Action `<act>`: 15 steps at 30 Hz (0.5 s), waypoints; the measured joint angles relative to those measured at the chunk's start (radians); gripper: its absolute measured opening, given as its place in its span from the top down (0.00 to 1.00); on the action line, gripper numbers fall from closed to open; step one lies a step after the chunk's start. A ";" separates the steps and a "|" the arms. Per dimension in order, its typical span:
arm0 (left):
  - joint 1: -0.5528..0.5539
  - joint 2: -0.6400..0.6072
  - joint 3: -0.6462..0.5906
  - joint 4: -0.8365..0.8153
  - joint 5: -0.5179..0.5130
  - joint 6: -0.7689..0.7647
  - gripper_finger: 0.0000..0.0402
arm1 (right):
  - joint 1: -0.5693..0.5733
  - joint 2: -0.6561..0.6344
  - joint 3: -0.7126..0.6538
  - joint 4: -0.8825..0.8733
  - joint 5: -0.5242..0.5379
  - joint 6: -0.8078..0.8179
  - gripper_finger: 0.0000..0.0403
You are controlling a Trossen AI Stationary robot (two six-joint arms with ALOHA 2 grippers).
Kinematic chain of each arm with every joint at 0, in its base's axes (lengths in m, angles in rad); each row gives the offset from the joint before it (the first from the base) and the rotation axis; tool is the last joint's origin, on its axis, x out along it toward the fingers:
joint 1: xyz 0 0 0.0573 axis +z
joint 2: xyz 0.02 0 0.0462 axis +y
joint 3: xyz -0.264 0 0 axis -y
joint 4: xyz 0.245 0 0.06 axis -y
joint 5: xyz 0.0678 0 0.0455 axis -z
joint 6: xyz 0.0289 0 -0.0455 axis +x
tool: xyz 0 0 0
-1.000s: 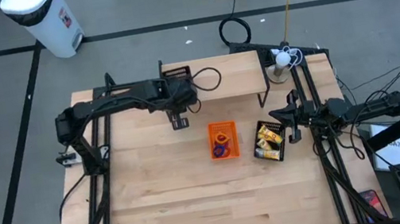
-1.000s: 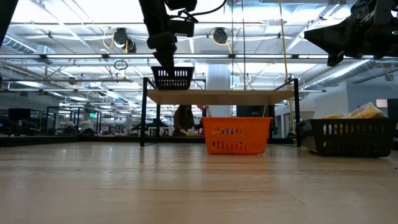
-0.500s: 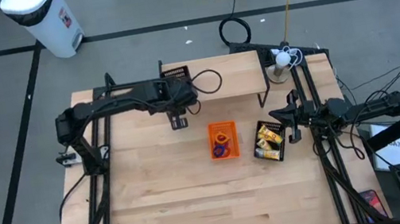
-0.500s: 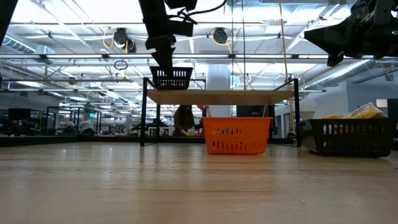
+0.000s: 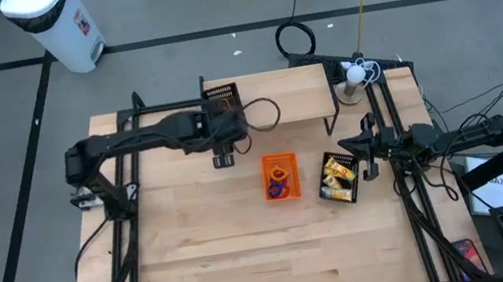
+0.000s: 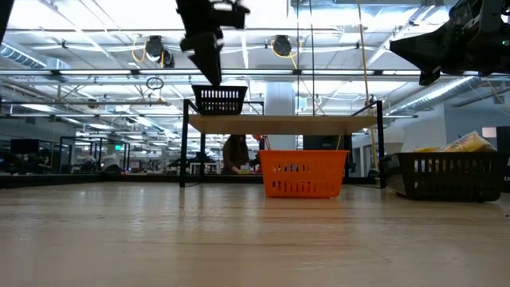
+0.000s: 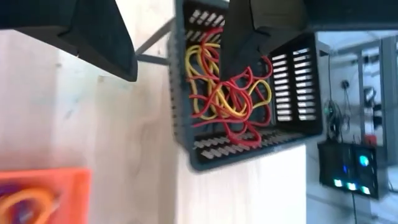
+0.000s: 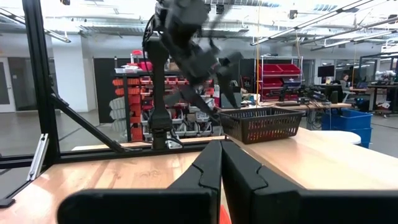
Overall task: Pick & Place Office Desk Supplies
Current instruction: Put the orange bin on the shelf
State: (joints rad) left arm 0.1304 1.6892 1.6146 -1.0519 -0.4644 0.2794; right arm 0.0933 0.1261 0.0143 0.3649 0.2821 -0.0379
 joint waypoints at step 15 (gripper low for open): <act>-0.180 -0.645 -0.403 0.170 0.211 -0.159 0.79 | 0.000 0.000 0.000 -0.011 -0.001 0.035 1.00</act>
State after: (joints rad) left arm -0.0498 1.0444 1.2113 -0.8821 -0.2535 0.1202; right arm 0.0935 0.1257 0.0143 0.3537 0.2813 -0.0033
